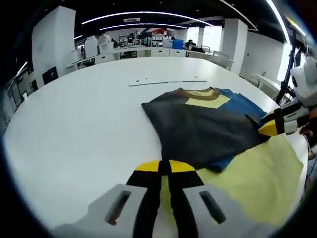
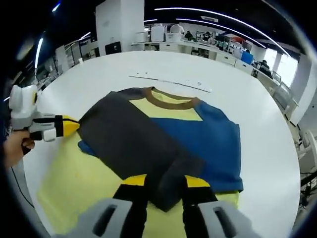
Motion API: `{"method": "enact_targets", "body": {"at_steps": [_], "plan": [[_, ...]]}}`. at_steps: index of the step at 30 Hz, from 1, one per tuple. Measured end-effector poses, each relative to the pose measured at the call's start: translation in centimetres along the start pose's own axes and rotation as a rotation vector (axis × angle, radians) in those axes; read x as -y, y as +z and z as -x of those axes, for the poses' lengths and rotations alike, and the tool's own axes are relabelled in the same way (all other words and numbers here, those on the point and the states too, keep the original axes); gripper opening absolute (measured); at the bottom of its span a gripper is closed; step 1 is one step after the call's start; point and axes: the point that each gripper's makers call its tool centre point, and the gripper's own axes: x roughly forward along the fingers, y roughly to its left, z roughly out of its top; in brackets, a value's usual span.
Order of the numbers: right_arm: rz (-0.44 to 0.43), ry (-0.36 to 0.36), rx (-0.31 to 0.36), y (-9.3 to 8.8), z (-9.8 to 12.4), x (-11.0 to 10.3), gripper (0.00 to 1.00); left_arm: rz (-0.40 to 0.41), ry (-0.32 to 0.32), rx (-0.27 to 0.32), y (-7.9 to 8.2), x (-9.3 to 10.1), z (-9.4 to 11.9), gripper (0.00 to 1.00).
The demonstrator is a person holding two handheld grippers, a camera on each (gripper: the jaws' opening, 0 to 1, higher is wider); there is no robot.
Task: Fold the garment on the visible template until the final outline fits inside the template.
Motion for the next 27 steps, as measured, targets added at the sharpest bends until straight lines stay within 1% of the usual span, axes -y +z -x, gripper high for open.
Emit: {"method": "enact_targets", "body": {"at_steps": [2,5,6,11,13,14,18,21,27], "plan": [[0.000,-0.013,-0.007,-0.2,0.0,0.3,0.13,0.001,0.005,-0.001,0.0,-0.1,0.0,0.02],[-0.029,-0.021,-0.001,-0.3,0.0,0.6,0.01,0.004,0.007,-0.004,0.0,-0.1,0.0,0.02],[-0.034,-0.022,-0.001,-0.3,0.1,0.7,0.00,0.003,0.008,-0.004,0.0,-0.1,0.0,0.02],[-0.099,-0.036,0.019,-0.5,0.7,1.7,0.00,0.007,0.012,-0.007,0.0,-0.2,-0.1,0.02],[-0.112,-0.042,0.025,-0.6,0.9,2.1,0.00,0.012,0.014,-0.006,0.0,-0.1,-0.1,0.02],[-0.137,-0.048,0.034,-0.7,1.1,2.4,0.00,0.008,0.014,-0.006,0.0,-0.1,-0.1,0.02],[-0.179,-0.065,0.052,-0.9,1.7,3.4,0.00,-0.008,0.012,-0.010,0.0,-0.2,-0.2,0.02],[-0.212,-0.071,0.066,-1.1,2.2,3.9,0.00,0.007,0.011,-0.010,0.0,-0.2,-0.2,0.02],[-0.277,-0.068,0.059,-2.1,2.5,4.2,0.00,-0.001,0.015,-0.013,0.0,-0.2,-0.2,0.02]]}}
